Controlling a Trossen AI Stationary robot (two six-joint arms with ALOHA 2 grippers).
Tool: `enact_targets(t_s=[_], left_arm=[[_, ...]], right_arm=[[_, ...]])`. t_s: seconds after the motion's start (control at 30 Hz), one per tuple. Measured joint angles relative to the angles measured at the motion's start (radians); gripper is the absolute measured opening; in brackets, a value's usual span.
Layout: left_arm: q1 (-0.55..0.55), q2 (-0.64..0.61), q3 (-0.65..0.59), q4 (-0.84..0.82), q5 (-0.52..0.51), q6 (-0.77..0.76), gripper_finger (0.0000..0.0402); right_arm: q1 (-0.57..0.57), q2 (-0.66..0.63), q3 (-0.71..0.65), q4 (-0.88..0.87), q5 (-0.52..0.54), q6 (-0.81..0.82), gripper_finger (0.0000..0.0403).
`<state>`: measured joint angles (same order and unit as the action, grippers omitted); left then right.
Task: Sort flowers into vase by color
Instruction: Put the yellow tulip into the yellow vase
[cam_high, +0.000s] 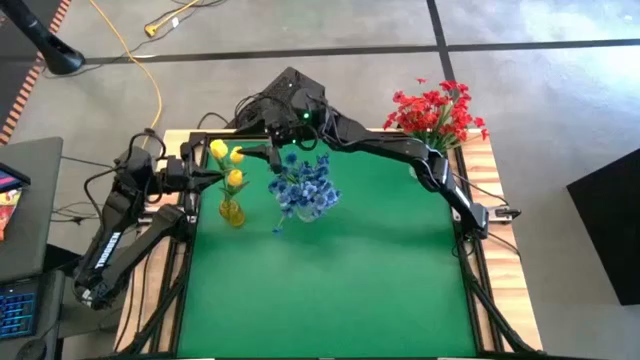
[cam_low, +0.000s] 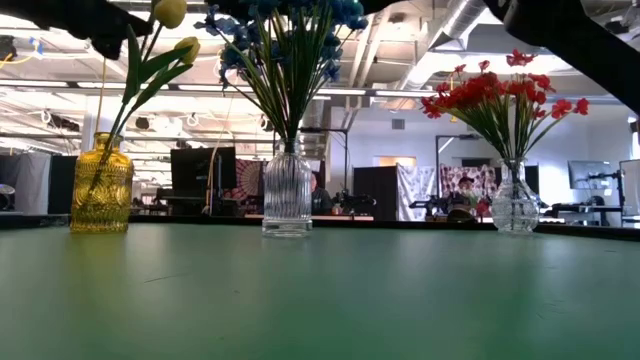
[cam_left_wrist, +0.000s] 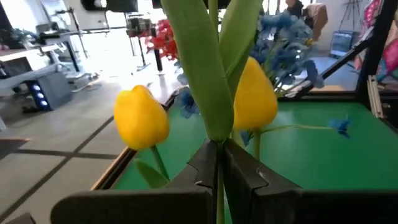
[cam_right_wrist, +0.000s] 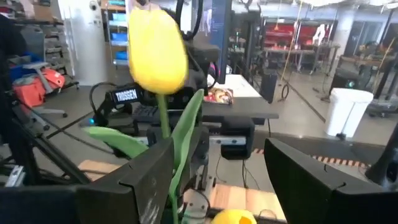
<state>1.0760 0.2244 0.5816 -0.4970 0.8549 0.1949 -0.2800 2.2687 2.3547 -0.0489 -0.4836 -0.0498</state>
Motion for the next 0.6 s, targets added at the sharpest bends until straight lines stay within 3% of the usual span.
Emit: enact_targets(t_s=[0.2,0.6], left_arm=[[0.000,-0.079,0.000,-0.050,-0.006,0.002,0.0000],[0.000,-0.127,0.000,-0.074,-0.108,-0.049,0.0004]], right_arm=[[-0.017,-0.057,0.002,-0.032,-0.017,-0.026,0.0278],[-0.078,-0.248,0.001,-0.318,-0.017,-0.037,0.0278]])
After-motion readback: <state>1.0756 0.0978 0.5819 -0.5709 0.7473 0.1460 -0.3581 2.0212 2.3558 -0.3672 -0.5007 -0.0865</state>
